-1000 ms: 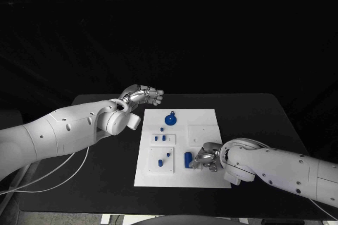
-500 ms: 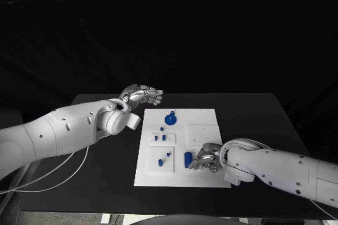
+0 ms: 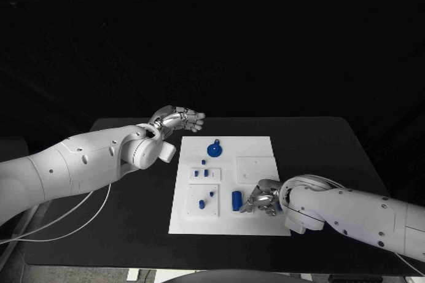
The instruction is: Assemble the parts on the task board
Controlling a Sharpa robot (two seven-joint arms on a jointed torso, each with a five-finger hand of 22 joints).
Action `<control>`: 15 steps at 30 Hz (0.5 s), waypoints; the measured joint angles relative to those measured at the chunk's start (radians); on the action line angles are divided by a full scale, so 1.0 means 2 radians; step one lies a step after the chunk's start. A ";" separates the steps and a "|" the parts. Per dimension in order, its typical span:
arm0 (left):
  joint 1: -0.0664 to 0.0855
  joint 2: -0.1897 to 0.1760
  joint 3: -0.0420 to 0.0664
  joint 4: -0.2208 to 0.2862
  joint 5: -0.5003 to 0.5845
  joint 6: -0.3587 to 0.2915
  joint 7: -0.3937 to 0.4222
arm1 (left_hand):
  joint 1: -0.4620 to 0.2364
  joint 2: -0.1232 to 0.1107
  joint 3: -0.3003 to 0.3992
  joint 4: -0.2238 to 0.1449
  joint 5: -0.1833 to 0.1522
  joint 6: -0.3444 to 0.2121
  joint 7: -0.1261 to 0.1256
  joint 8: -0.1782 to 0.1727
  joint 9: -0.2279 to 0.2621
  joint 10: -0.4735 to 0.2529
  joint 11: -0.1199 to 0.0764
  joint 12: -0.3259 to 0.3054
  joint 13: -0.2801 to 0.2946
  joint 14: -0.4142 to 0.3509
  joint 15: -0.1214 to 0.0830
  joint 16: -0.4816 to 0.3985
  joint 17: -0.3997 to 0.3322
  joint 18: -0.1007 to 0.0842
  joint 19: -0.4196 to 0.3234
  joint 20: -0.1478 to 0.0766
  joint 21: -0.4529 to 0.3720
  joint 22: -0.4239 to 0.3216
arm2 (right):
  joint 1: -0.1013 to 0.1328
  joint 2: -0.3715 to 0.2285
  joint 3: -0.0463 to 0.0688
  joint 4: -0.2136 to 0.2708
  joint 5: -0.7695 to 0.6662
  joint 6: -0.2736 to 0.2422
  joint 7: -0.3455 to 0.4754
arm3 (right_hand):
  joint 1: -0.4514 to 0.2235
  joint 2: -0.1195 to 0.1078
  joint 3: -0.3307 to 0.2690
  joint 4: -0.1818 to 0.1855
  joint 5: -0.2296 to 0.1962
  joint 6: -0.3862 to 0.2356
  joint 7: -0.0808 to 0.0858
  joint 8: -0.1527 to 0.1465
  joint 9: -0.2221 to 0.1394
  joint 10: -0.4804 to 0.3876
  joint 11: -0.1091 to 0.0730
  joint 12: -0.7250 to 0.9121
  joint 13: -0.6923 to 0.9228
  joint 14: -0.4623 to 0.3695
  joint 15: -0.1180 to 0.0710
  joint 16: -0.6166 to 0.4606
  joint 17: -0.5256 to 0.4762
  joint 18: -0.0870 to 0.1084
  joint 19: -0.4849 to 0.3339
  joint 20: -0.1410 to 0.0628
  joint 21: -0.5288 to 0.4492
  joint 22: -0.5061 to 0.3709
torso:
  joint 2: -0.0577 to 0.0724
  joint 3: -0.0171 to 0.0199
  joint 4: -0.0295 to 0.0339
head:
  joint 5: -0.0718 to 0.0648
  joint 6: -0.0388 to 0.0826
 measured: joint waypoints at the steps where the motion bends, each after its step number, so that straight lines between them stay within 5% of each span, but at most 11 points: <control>1: 0.000 0.000 0.000 0.000 0.000 0.000 0.000 | 0.000 0.000 0.000 0.000 0.000 0.000 0.000 0.000 0.000 0.000 0.000 0.000 0.000 0.000 0.000 0.000 0.000 0.000 0.000 0.000 0.000 0.000 | 0.000 -0.004 0.000 0.003 0.000 -0.001 0.001 | 0.000 0.000 -0.001 0.002 0.000 0.000 0.000 0.000 0.000 0.000 0.000 0.000 0.000 0.000 0.000 0.000 0.000 0.000 0.000 0.000 0.000 0.000 | 0.000 0.0000 0.0000 | 0.000 0.000; 4: 0.000 -0.001 0.000 -0.001 0.000 0.000 0.000 | 0.000 0.000 0.000 0.000 0.000 0.000 0.000 0.000 0.000 0.000 0.000 0.000 0.000 0.000 0.000 0.000 0.000 0.000 0.000 0.000 0.000 0.000 | 0.000 -0.023 0.001 0.013 0.002 -0.006 0.004 | -0.001 -0.001 -0.001 0.008 0.000 0.000 0.000 -0.002 0.000 0.000 0.000 0.000 0.000 0.000 0.000 0.000 0.000 0.000 0.000 0.000 0.000 0.000 | 0.000 0.0000 0.0000 | 0.000 0.000; 10: 0.000 -0.003 0.000 -0.003 0.000 0.000 0.000 | 0.000 0.000 0.000 0.000 0.000 0.000 0.000 0.000 0.000 0.000 0.000 0.000 0.000 0.000 0.000 0.000 0.000 -0.001 0.000 0.000 0.000 0.000 | 0.008 -0.064 0.019 0.035 0.021 -0.019 0.029 | -0.004 -0.004 -0.002 0.013 0.000 0.000 0.000 -0.003 0.000 0.000 0.000 -0.001 0.000 0.000 0.000 -0.002 0.000 0.000 0.000 0.000 0.000 0.000 | 0.000 0.0000 -0.0003 | 0.001 0.002; 15: 0.000 -0.003 0.000 -0.004 0.000 0.000 0.000 | 0.000 0.000 0.000 0.000 0.000 0.000 0.000 0.000 0.000 0.000 0.000 0.000 0.000 0.000 0.000 0.000 0.000 0.005 0.000 0.000 0.000 0.001 | 0.020 -0.095 0.020 0.038 0.044 -0.034 0.057 | 0.002 0.002 -0.004 0.013 0.001 -0.009 0.009 -0.013 -0.002 -0.014 0.006 -0.018 -0.008 -0.002 -0.002 -0.005 0.000 0.000 -0.001 0.001 -0.002 0.000 | 0.000 0.0000 -0.0003 | -0.001 0.004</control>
